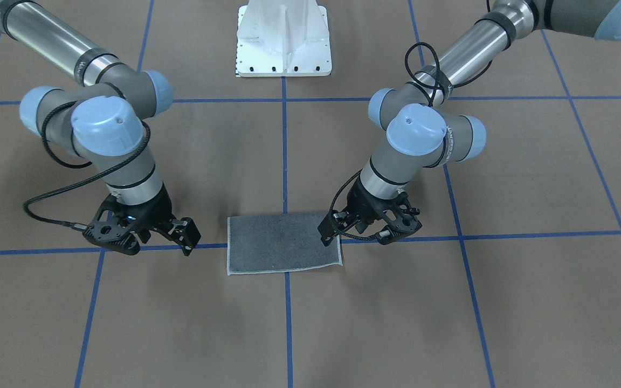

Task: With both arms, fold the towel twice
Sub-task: 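Grasp the strip end nearest the left gripper while the right arm withdraws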

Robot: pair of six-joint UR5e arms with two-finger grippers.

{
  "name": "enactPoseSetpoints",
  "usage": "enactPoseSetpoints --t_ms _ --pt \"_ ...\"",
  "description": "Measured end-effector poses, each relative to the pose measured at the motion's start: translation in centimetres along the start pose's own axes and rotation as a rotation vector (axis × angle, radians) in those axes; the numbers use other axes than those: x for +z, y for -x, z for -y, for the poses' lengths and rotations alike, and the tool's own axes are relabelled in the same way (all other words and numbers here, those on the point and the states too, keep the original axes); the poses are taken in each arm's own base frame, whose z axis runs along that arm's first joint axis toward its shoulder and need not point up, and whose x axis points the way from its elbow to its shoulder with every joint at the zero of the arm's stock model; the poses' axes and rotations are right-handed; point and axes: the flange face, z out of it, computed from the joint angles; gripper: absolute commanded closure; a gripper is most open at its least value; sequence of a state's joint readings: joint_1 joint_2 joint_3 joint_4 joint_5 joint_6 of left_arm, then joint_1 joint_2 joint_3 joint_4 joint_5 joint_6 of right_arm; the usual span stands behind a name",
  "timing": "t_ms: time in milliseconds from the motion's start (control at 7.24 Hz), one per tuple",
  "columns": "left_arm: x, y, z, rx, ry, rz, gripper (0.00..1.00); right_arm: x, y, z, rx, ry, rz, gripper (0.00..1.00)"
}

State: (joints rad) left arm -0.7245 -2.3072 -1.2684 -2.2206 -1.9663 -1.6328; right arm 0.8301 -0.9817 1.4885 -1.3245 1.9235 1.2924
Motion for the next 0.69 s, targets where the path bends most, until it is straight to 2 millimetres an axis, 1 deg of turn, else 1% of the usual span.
enactPoseSetpoints --t_ms 138,415,553,691 --pt "0.1 0.3 -0.5 0.003 0.007 0.001 0.01 -0.9 -2.4 1.8 -0.065 0.022 0.004 0.0" --pt "1.5 1.2 -2.4 0.015 0.029 0.013 0.02 -1.9 -6.6 4.5 -0.2 0.032 -0.006 0.0" --pt "2.2 2.0 -3.5 0.023 0.042 0.014 0.12 -2.3 -8.3 5.6 -0.255 0.037 -0.01 0.0" --pt "2.7 2.8 -4.1 0.029 0.051 0.011 0.24 -2.6 -9.7 6.5 -0.286 0.043 -0.008 0.0"
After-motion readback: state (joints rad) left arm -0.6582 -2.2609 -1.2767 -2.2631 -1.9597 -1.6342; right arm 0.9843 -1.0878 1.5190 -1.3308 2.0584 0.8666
